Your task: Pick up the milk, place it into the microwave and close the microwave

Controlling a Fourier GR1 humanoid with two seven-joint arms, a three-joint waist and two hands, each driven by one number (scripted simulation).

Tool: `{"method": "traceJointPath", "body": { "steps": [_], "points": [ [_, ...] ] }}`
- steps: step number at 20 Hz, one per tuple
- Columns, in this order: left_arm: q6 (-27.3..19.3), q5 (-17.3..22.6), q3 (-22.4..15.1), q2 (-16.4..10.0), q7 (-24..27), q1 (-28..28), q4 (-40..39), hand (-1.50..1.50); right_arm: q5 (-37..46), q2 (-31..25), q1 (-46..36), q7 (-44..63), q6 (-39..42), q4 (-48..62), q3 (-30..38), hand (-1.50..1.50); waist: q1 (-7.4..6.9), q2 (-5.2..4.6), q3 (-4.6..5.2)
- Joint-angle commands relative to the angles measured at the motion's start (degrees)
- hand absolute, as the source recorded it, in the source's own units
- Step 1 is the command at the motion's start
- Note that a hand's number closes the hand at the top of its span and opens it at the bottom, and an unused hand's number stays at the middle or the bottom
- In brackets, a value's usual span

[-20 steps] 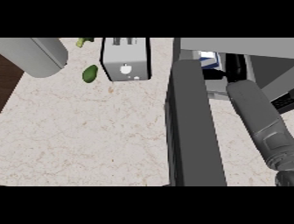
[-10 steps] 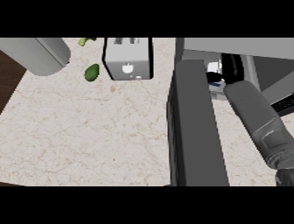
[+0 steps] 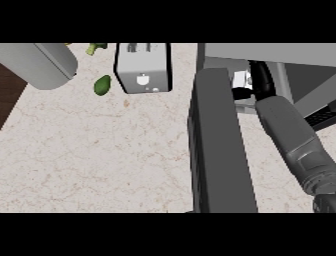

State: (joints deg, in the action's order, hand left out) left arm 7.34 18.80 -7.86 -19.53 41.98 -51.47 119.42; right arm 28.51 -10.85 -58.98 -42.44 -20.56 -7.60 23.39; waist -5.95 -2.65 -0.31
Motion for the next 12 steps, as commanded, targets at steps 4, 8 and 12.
{"method": "traceJointPath", "body": {
  "steps": [4, 8, 12],
  "points": [
    [0.0, -2.4, -4.7, 1.2, -1.9, 1.3, 1.2, -1.50, -3.1, -0.4, 2.3, -6.0, 8.2, 0.0, 2.6, -1.50, 1.12, 0.55, 0.02],
    [-3.1, -7.4, -8.6, 3.4, -3.6, 2.6, 3.7, -1.50, -4.5, -0.6, 4.1, -8.2, 12.9, -0.1, 3.4, -1.50, 2.54, 1.17, 0.06],
    [-3.8, -10.5, -11.0, 4.1, -4.5, 3.9, 2.0, -1.50, -5.3, -1.7, 6.4, -9.4, 18.9, -0.4, 3.3, -1.50, 4.19, 1.93, 0.18]
  ]
}}
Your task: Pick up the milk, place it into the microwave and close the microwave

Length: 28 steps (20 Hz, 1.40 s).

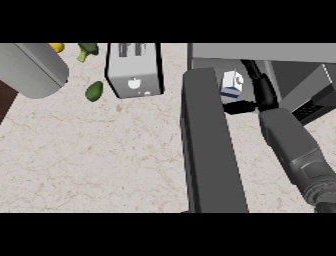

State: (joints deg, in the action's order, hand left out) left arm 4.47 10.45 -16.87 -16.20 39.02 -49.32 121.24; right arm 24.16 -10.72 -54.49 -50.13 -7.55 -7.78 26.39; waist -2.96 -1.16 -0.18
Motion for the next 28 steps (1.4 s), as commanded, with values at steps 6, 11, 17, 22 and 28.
{"method": "traceJointPath", "body": {
  "steps": [6, 11, 17, 22, 28],
  "points": [
    [-3.9, -4.8, -4.3, 3.3, -9.9, 10.0, -1.5, -1.50, -1.2, 1.7, 8.6, -5.0, 8.3, -2.9, -1.8, -1.50, 3.77, 1.26, 0.18],
    [-4.5, -7.5, -7.3, 4.1, -16.3, 15.5, 0.3, -1.50, -2.5, 2.9, 14.6, -7.7, 10.9, -6.0, -2.6, -1.50, 3.69, 1.24, 0.17],
    [-4.8, -10.5, -11.7, 6.0, -21.8, 20.3, -4.3, 1.50, -4.3, 4.0, 21.8, -7.1, 17.0, -13.6, -4.8, -1.50, 5.04, 1.80, 0.27],
    [-6.4, -15.3, -14.0, 8.3, -30.3, 28.5, -5.4, 1.50, -5.9, 2.7, 29.4, -7.2, 20.9, -22.8, -6.4, -1.50, 5.49, 1.85, 0.28],
    [-5.2, -16.5, -11.3, 10.8, -35.5, 40.2, -14.8, 1.50, -8.5, 2.4, 41.9, -4.4, 23.9, -37.5, -8.6, -1.50, 6.15, 1.69, 0.33]
  ]
}}
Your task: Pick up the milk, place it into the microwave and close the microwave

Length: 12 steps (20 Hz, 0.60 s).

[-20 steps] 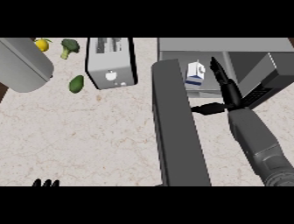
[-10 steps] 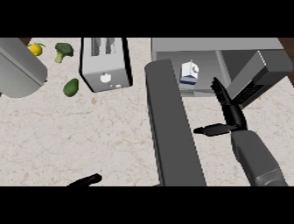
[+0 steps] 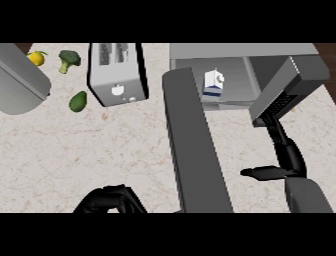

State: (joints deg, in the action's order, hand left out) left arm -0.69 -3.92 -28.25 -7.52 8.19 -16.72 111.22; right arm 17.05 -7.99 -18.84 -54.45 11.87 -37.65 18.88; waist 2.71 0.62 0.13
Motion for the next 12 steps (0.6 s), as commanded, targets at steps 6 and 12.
{"method": "traceJointPath", "body": {
  "steps": [6, 12],
  "points": [
    [1.6, -5.3, -1.2, 7.1, -4.3, 19.1, -20.8, 1.50, -4.7, -0.9, 17.2, 2.7, 5.0, -20.7, -1.4, -1.50, 0.15, -0.44, -0.01],
    [4.6, -6.8, -4.7, 7.4, -3.1, 28.6, -37.1, 1.50, -8.8, -7.2, 21.4, 5.9, 9.6, -28.5, 0.9, -1.50, -0.27, -0.68, -0.02]
  ]
}}
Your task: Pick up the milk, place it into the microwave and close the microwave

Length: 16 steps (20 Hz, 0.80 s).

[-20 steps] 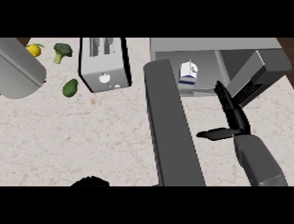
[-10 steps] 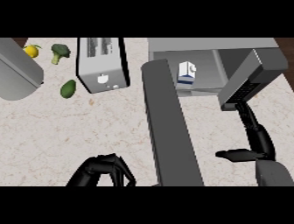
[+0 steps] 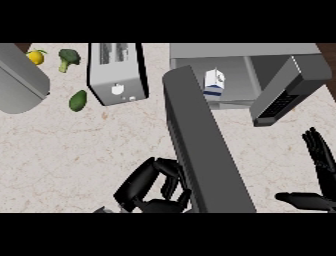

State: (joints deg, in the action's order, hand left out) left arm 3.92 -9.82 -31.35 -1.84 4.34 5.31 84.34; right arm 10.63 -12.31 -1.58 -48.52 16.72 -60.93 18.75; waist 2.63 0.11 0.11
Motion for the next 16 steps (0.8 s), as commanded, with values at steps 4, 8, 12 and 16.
{"method": "traceJointPath", "body": {
  "steps": [4, 8, 12, 16],
  "points": [
    [-2.8, 5.2, -5.4, 1.8, 6.0, 13.0, -20.0, 1.50, -7.0, -3.7, 8.0, 3.0, 8.9, -14.3, 1.0, -1.50, 0.60, -0.24, 0.08],
    [-9.1, 12.6, -14.9, 1.8, 10.7, 18.5, -27.4, 1.50, -8.5, -2.7, 7.9, 2.9, 9.2, -15.9, -0.7, -1.50, 2.09, -0.66, 0.11],
    [-17.1, 17.9, -22.0, 1.8, 9.9, 20.5, -28.1, 1.50, -12.9, -5.7, 5.1, 5.4, 12.2, -17.1, -0.3, -1.50, 3.35, -1.00, 0.14],
    [-24.6, 21.4, -24.0, 1.8, 6.2, 23.9, -27.6, 1.50, -14.6, -6.6, 5.9, 4.6, 11.4, -21.9, -0.4, -1.50, 5.33, -0.92, 0.15]
  ]
}}
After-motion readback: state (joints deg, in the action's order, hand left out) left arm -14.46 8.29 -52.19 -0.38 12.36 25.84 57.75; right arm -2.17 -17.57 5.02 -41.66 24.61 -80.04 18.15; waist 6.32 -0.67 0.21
